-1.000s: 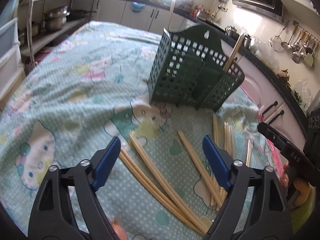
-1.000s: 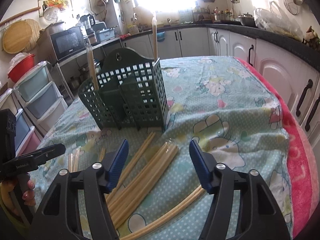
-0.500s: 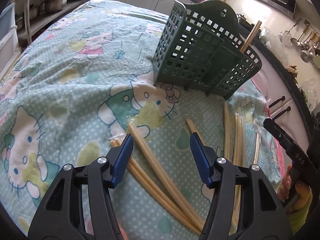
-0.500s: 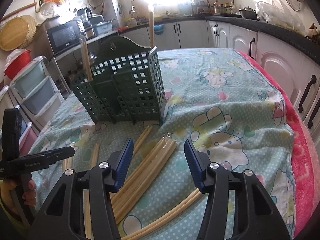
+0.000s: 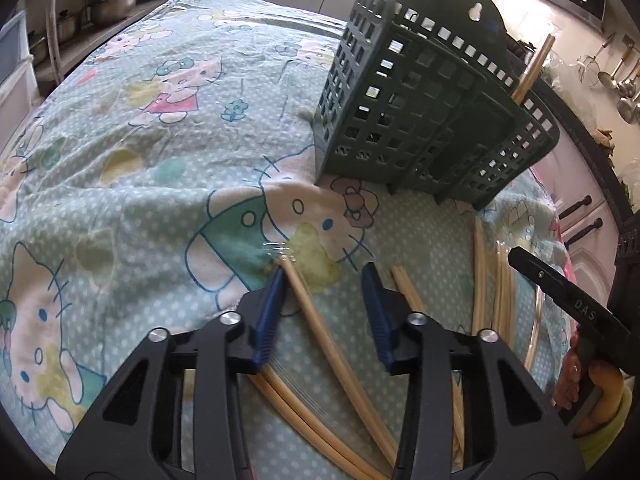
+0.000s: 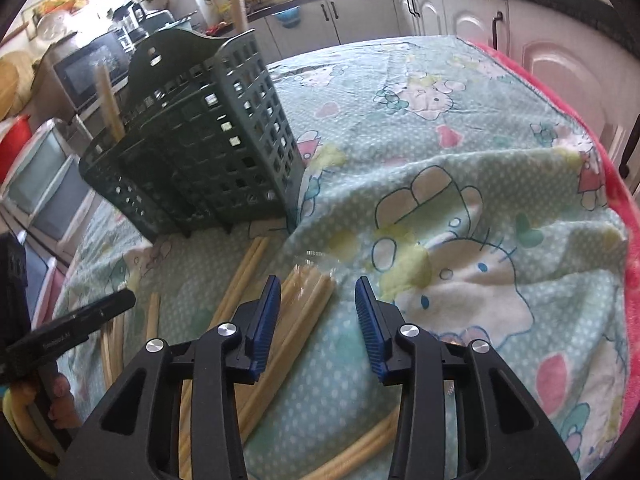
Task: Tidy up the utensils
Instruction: 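Close the left gripper on a wooden chopstick while the right gripper grasps another, then lift both held chopsticks and carry them above the green basket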
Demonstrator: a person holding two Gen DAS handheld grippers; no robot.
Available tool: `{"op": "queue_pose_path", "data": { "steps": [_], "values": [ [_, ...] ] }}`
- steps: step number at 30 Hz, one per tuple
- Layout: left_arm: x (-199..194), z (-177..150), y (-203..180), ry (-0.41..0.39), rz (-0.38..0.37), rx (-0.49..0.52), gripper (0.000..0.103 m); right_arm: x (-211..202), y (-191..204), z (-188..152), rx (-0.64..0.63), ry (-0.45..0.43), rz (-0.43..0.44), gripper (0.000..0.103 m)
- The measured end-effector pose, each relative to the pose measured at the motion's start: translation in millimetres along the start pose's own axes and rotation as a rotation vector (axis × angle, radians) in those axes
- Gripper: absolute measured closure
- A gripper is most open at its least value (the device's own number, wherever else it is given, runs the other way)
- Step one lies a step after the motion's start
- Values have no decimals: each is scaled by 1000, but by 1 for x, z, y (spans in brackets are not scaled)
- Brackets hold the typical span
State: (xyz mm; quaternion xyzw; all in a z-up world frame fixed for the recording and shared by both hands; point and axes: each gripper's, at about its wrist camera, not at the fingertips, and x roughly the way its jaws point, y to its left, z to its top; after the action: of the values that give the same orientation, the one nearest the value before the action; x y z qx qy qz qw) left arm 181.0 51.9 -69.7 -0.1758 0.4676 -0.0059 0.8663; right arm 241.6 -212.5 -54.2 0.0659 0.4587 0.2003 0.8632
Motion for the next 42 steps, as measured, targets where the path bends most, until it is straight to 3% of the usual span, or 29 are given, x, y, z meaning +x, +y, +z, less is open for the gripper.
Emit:
{"op": "queue_pose_path", "data": {
  "steps": [3, 13, 19, 30, 32, 38, 42],
  "values": [
    [0, 3, 3, 2, -4, -8, 76, 6, -4, 6, 28, 7, 3, 66],
    [6, 10, 6, 3, -9, -23, 84, 7, -17, 10, 95, 12, 50, 81],
    [8, 16, 12, 9, -22, -41, 85, 3, -28, 5, 138, 19, 83, 82],
    [11, 22, 14, 12, -18, -46, 86, 6, -28, 5, 134, 18, 82, 95],
    [12, 24, 14, 10, -2, -40, 94, 1, -26, 7, 124, -2, 89, 95],
    [10, 27, 18, 12, -8, -38, 96, -23, -18, 14, 94, -65, 111, 96],
    [-11, 30, 17, -28, -45, -31, 97, -47, -8, 22, 52, -122, 138, 96]
  ]
}}
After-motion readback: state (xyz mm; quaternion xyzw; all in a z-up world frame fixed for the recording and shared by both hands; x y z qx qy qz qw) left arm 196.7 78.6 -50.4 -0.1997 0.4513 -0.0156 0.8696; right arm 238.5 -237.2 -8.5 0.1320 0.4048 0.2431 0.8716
